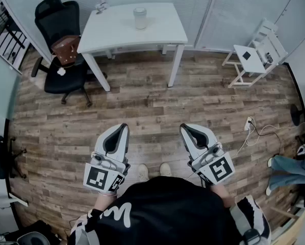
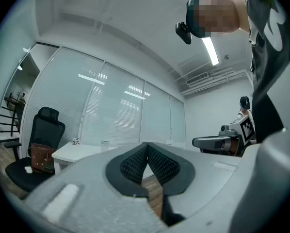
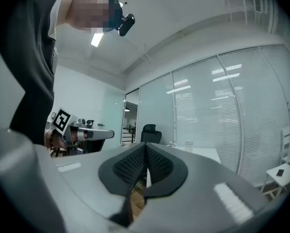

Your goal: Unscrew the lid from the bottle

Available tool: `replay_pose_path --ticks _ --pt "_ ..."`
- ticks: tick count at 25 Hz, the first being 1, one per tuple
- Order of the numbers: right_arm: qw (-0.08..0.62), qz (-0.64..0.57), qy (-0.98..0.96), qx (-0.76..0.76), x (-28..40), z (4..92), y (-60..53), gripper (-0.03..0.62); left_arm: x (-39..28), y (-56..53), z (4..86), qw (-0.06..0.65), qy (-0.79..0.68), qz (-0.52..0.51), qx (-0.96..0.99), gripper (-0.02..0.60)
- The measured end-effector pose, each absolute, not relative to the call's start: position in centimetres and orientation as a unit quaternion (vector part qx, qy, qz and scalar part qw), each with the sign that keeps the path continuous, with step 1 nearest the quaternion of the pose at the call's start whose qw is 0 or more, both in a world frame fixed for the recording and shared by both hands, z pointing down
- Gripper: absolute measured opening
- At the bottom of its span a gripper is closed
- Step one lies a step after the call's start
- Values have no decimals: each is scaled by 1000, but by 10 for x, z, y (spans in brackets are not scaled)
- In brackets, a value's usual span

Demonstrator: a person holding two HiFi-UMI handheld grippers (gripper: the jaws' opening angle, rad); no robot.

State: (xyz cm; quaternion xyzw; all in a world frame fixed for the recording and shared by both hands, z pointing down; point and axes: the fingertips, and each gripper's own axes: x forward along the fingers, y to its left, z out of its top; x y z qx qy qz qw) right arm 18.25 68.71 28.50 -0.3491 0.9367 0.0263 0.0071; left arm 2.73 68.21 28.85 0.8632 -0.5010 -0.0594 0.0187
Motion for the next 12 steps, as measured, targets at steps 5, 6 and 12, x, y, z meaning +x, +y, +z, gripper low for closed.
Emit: replay_pose_path --ticks 5,6,12 --pt "8 28 941 -338 173 284 691 2 29 683 289 21 -498 -61 865 2" --pt "9 27 941 -338 172 284 692 2 28 683 289 22 -498 -62 865 2" --pt "1 24 944 -330 163 289 700 2 24 688 290 23 -498 -60 865 3"
